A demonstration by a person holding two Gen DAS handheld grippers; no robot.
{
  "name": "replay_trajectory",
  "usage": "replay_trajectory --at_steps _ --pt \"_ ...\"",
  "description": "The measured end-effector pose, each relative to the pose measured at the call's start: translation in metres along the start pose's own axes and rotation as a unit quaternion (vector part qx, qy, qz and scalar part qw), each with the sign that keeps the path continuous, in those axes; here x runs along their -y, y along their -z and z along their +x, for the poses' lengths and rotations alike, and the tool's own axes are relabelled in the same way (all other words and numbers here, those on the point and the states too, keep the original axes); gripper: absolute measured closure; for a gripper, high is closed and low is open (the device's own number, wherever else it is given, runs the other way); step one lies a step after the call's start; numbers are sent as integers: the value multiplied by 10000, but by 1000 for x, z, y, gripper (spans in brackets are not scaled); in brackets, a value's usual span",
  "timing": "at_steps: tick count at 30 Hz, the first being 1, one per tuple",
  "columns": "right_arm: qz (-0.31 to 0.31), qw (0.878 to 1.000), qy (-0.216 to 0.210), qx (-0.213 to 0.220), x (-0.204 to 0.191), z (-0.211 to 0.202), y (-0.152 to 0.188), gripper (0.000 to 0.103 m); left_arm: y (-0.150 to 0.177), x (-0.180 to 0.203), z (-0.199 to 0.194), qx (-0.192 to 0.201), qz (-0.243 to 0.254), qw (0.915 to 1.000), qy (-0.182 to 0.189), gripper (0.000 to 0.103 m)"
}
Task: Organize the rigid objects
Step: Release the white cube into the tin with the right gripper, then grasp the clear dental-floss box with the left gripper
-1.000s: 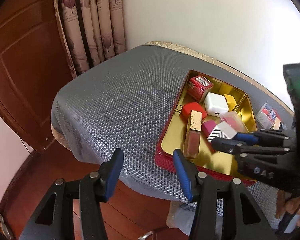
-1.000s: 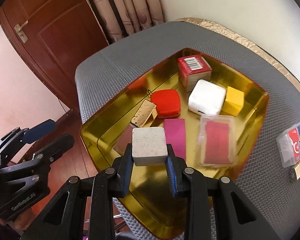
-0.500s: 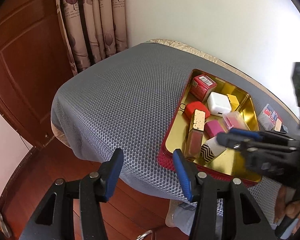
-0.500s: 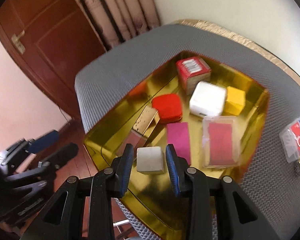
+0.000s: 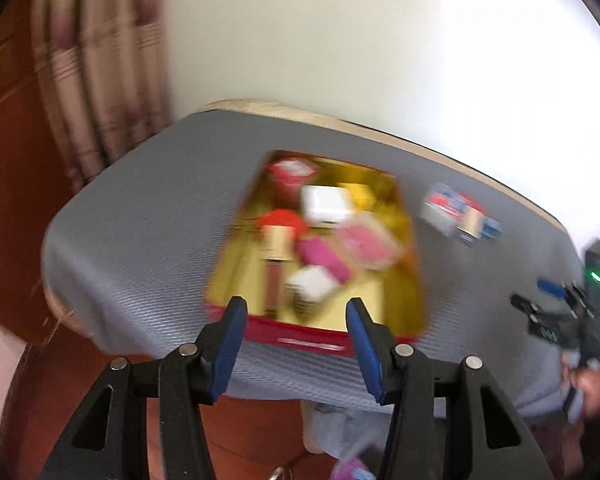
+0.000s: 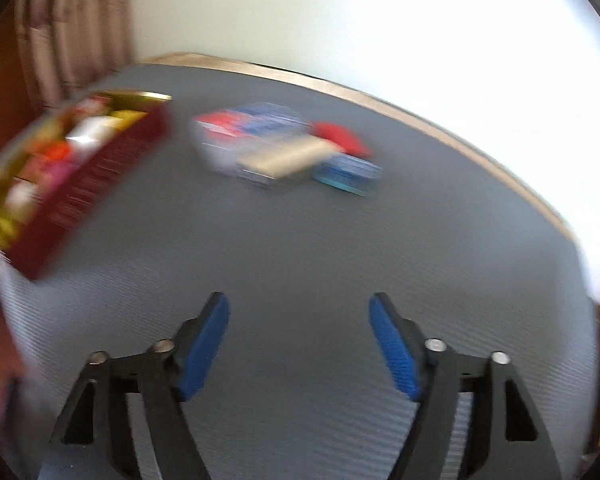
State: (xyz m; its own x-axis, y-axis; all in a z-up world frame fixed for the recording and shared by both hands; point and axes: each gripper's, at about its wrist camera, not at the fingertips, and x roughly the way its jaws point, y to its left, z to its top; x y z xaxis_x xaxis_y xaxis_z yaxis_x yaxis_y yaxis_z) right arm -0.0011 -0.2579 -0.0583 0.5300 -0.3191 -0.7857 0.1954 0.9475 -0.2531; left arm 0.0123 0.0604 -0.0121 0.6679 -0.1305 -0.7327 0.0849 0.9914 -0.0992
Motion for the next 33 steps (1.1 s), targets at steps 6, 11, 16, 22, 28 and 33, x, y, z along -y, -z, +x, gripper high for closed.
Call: replay_trajectory --at_steps 6,11,16,22,28,33 --pt "734 9968 310 -75 74 6 27 18 -4 53 13 -398 618 9959 535 51" --pt "909 9954 317 -20 88 11 40 16 -35 98 26 -481 1129 9894 779 51" --pt "1087 9940 90 24 93 12 43 11 -74 157 50 -357 2110 9736 793 51" --pt "1349 9907 -152 114 102 8 47 8 -113 204 112 -877 2793 9502 1071 51" --pt "1588 9861 -464 165 111 6 51 8 -138 226 172 -1498 3096 9294 1340 51" --pt "1620 9848 -604 185 112 6 53 8 -149 231 203 -1753 3210 9219 1279 51"
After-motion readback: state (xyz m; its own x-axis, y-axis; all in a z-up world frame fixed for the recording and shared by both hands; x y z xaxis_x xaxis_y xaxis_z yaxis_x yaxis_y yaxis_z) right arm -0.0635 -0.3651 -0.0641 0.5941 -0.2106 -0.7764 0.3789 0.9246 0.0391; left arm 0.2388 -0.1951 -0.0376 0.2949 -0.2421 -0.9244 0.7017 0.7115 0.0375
